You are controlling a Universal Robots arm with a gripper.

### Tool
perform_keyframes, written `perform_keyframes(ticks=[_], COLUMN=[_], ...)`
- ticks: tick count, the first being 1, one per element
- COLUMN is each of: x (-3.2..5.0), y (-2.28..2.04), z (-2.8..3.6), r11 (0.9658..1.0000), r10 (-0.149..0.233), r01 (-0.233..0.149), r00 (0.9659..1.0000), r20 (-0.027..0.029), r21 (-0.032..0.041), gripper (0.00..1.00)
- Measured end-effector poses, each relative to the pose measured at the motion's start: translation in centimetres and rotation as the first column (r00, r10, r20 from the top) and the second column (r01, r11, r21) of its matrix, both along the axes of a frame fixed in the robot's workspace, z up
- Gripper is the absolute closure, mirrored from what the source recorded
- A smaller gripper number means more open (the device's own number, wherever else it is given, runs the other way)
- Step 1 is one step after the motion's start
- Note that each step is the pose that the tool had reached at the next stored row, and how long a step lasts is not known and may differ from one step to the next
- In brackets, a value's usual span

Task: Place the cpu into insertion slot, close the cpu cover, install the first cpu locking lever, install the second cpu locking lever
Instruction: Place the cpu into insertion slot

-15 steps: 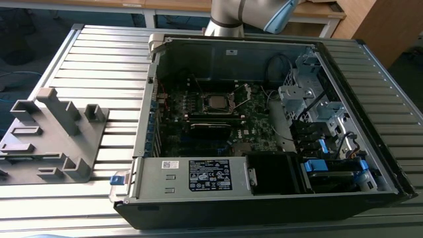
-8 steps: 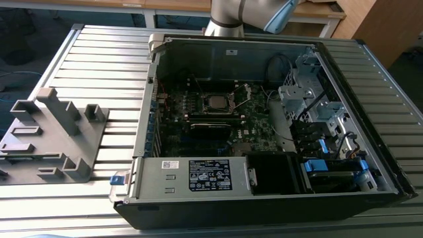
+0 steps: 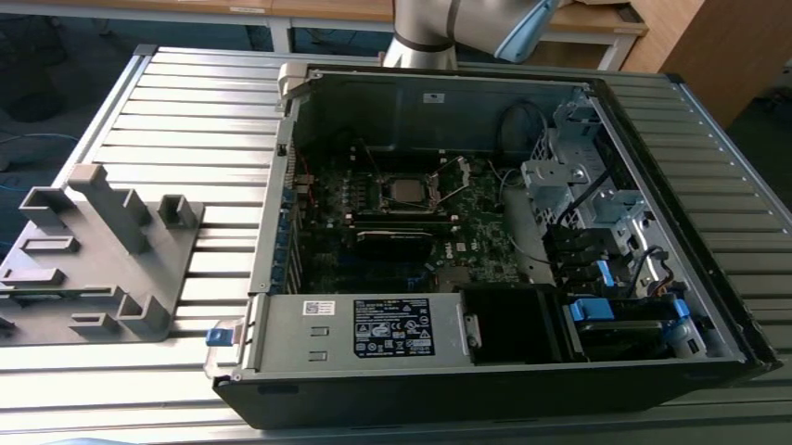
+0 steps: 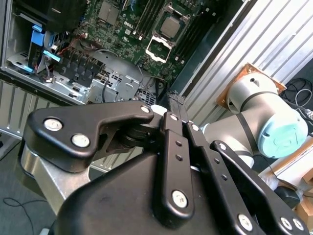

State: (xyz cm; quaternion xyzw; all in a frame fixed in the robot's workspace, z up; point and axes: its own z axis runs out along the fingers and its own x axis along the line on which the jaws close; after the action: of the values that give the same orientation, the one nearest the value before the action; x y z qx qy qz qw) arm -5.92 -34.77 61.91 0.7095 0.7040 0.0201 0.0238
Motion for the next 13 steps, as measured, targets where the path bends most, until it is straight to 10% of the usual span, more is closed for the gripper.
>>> perform_keyframes(ticks=[13], x=[0.02], y=[-0.22], z=[-2.37], r11=[1.0000], r10=[0.000], r01=[0.000], r00=[1.0000], r20=[0.0001], r21=[0.0000], gripper=[0.89])
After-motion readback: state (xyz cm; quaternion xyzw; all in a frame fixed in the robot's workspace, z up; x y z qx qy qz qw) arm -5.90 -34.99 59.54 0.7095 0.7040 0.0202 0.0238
